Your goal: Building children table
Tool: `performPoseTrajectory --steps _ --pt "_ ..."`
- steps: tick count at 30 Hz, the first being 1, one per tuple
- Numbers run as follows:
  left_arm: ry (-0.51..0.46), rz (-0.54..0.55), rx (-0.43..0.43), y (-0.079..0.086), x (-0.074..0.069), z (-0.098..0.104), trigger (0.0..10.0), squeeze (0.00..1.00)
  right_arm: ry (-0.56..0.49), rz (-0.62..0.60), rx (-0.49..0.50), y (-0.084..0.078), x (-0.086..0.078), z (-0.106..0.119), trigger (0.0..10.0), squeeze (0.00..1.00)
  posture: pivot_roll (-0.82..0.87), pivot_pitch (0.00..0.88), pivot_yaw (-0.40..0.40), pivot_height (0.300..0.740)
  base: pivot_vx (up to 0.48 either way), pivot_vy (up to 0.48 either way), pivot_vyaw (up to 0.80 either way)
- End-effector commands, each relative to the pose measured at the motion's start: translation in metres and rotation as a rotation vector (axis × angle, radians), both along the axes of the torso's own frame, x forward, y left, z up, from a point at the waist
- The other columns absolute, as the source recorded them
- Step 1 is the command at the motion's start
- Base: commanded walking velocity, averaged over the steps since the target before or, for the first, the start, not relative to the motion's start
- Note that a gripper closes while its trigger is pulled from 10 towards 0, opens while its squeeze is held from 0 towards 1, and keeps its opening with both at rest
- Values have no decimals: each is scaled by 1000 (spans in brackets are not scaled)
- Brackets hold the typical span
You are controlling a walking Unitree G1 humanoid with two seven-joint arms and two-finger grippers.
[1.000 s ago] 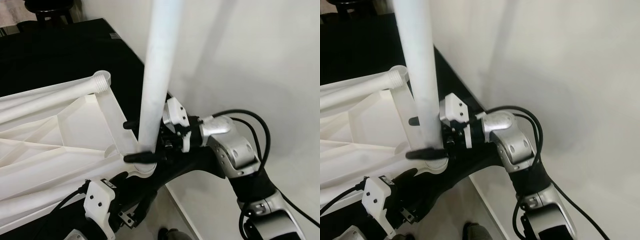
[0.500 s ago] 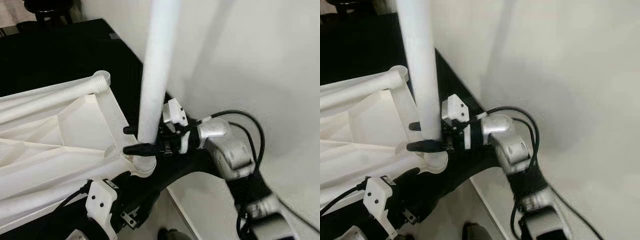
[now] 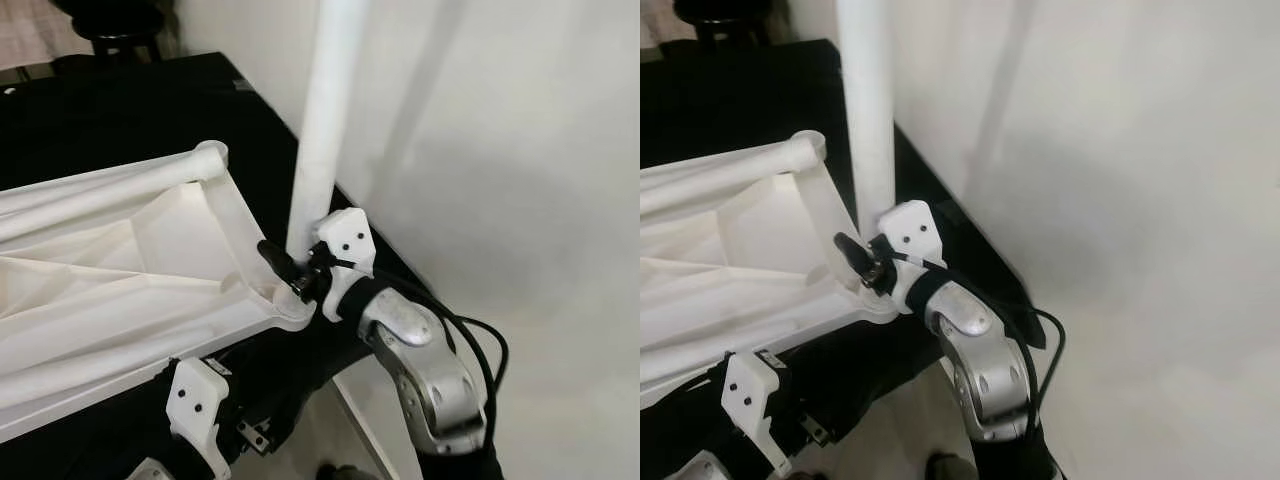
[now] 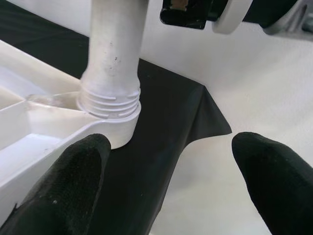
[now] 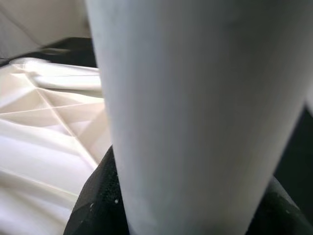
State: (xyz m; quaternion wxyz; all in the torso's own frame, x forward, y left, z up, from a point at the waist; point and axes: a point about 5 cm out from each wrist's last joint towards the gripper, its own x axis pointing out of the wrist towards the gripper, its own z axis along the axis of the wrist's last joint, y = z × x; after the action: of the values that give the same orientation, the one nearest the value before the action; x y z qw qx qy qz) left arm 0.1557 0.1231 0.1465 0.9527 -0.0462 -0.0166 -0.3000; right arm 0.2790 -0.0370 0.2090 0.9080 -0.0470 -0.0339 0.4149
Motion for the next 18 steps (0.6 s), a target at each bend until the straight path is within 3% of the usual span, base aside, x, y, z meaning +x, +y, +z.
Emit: performPoseTrajectory --steps 1,5,7,8,9,10,11,12,14,18 --pt "26 -5 -2 -1 -2 -4 10000 0 113 94 -22 4 -1 -20 10000 1000 -208 214 -111 740 0 0 0" --pt "23 -2 -4 -1 -1 -3 10000 0 52 325 33 5 -3 3 10000 1000 -205 216 -115 740 0 0 0" --pt "23 -2 -4 -1 -1 -3 10000 0 52 325 33 5 -3 3 10000 1000 -205 216 -115 740 0 0 0" --pt "22 -2 -5 -1 -1 -3 10000 0 21 405 24 2 -1 9 10000 1000 -202 214 -114 740 0 0 0" --pt "22 -2 -6 -2 0 -3 10000 0 -14 472 -16 -2 1 13 10000 200 -201 219 -116 740 0 0 0" --pt "22 -2 -6 -2 0 -3 10000 0 -14 472 -16 -2 1 13 10000 200 -201 219 -116 740 0 0 0" --pt "21 -1 -6 -2 0 -3 10000 0 -40 561 -52 -6 1 16 10000 0 -201 220 -116 740 0 0 0" --pt "21 -1 -6 -2 0 -3 10000 0 -40 561 -52 -6 1 16 10000 0 -201 220 -116 740 0 0 0" --pt "21 0 -8 -3 0 -3 10000 0 -59 689 -113 -10 3 17 10000 0 -201 222 -114 740 0 0 0" --pt "21 2 -9 -3 0 -3 10000 0 -55 765 -144 -13 10 19 10000 0 -195 222 -115 740 0 0 0"
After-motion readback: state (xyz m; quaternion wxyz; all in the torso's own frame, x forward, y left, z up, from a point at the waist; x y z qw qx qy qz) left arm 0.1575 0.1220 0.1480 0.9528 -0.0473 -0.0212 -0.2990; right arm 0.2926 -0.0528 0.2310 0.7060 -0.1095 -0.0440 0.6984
